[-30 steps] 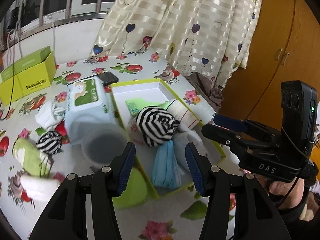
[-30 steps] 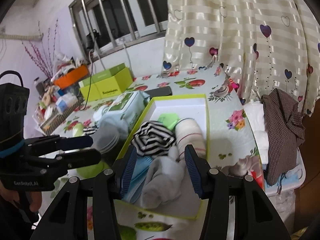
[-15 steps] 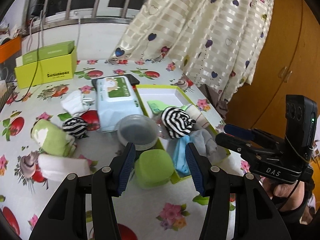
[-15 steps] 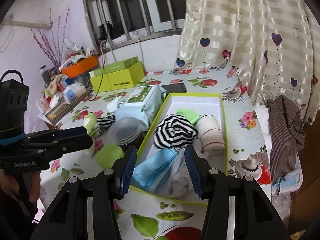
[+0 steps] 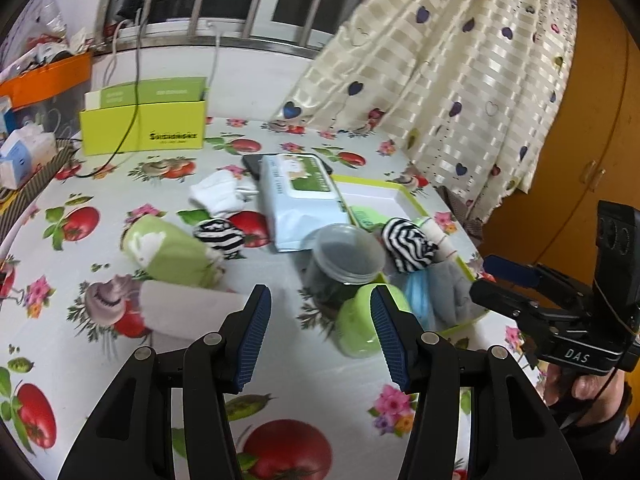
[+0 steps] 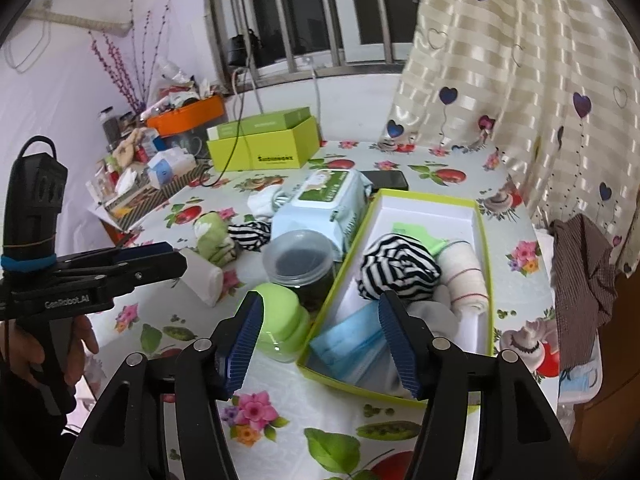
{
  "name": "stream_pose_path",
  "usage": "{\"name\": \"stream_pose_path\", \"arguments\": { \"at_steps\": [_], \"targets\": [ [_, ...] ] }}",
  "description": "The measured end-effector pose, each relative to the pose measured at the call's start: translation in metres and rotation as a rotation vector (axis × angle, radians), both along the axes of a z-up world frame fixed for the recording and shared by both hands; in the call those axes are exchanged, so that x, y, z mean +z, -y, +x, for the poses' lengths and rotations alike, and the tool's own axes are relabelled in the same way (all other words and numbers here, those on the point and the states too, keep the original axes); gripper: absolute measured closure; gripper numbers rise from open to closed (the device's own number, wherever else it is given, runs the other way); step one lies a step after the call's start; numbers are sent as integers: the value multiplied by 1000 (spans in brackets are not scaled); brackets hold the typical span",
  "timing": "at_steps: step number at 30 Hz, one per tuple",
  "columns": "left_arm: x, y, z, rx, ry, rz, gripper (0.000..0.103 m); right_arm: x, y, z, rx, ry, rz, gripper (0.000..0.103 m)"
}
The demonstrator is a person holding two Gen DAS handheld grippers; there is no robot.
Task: Organize soft objects
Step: 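Withdraw both tools from the tray toward the white rolled towel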
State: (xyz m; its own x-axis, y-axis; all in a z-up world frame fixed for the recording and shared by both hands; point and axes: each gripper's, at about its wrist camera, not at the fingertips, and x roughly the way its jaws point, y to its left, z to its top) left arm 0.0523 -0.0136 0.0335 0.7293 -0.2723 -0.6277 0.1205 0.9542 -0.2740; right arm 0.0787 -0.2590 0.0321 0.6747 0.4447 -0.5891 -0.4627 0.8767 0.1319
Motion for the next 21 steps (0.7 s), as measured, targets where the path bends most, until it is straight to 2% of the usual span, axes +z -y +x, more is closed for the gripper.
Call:
{"name": "stream_pose_path", "arguments": {
  "at_steps": [10,21],
  "targets": [
    [-6,-21,-7,50,-9,17,50,1,-20,-1,37,3,-16,38],
    [-16,-34,-11,42,-27,14,50,2,-39,-5,114,12,-39,37]
  ]
}}
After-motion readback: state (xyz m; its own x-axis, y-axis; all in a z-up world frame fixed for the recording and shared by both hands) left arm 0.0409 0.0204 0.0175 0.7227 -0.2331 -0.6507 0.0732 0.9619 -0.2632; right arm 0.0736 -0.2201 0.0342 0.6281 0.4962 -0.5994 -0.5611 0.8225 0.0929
